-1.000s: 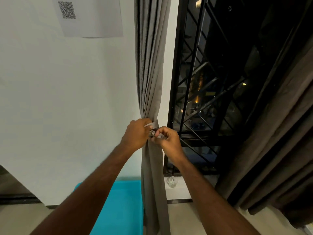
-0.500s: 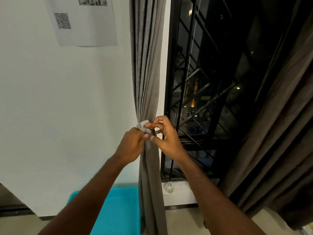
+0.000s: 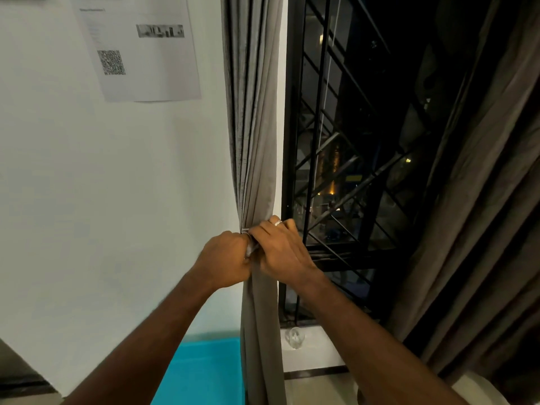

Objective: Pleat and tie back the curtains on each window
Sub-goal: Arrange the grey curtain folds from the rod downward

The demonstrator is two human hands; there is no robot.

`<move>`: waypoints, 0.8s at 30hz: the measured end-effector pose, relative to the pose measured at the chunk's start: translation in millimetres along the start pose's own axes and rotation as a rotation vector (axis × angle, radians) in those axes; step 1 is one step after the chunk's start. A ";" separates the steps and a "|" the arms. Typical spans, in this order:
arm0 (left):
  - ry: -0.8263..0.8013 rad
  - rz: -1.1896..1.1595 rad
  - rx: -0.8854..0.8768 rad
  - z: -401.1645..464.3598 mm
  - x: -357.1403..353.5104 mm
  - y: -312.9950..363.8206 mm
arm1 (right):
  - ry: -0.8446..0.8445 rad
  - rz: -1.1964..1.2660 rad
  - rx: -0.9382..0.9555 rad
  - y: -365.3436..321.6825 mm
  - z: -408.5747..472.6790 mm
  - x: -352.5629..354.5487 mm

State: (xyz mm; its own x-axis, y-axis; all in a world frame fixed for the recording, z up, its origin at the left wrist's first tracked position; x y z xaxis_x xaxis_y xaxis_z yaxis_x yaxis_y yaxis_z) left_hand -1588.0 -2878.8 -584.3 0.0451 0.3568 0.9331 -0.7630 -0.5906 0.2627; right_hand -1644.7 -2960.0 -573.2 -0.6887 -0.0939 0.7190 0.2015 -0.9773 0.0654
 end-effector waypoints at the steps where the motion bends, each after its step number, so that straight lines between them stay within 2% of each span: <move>1: 0.013 -0.019 -0.023 1.0 0.7 -0.4 | -0.025 0.018 -0.003 1.8 1.8 -0.8; 4: 0.077 -0.124 -0.033 2.6 0.1 -4.8 | -0.104 0.068 -0.023 7.2 2.1 -5.7; 6: 0.062 -0.173 -0.033 2.5 -7.1 -5.0 | -0.158 0.119 -0.014 9.8 -0.8 -10.3; 11: 0.125 -0.281 -0.163 -1.7 -14.7 6.3 | -0.280 0.339 -0.052 24.9 -2.6 -18.1; 13: 0.169 -0.389 -0.116 1.4 -12.5 1.1 | -0.208 0.415 -0.041 28.0 -4.1 -16.7; 14: 0.202 -0.435 -0.079 2.9 -11.0 -4.4 | -0.116 0.487 -0.092 32.4 -6.6 -12.1; 16: 0.242 -0.491 -0.001 5.3 -11.1 -18.3 | 0.112 0.620 -0.275 44.9 -17.9 -0.4; 18: 0.202 -0.549 0.061 8.2 -18.0 -28.7 | 0.264 0.601 -0.431 51.9 -32.3 6.3; 20: 0.128 -0.620 0.104 11.2 -24.4 -30.4 | 0.252 0.541 -0.480 52.4 -42.1 -1.2; 24: 0.000 -0.753 0.102 13.6 -25.6 -22.3 | 0.065 0.668 -0.567 34.2 -53.9 -21.0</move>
State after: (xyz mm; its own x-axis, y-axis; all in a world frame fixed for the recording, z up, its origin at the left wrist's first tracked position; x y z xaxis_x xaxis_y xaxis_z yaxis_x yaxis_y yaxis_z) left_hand -1563.4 -2884.6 -610.7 0.5303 0.6902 0.4923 -0.4628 -0.2509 0.8502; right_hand -1660.9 -3001.6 -623.3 -0.5925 -0.6734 0.4421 0.2124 -0.6600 -0.7206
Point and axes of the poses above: each hand's wrist, its own z-axis towards the middle knuckle, its own x-axis out of the back of the hand, y = z × x, the point moved 8 cm from there along z, towards the middle knuckle, and after that the axes turned 6 degrees about x, right-handed, at the moved point
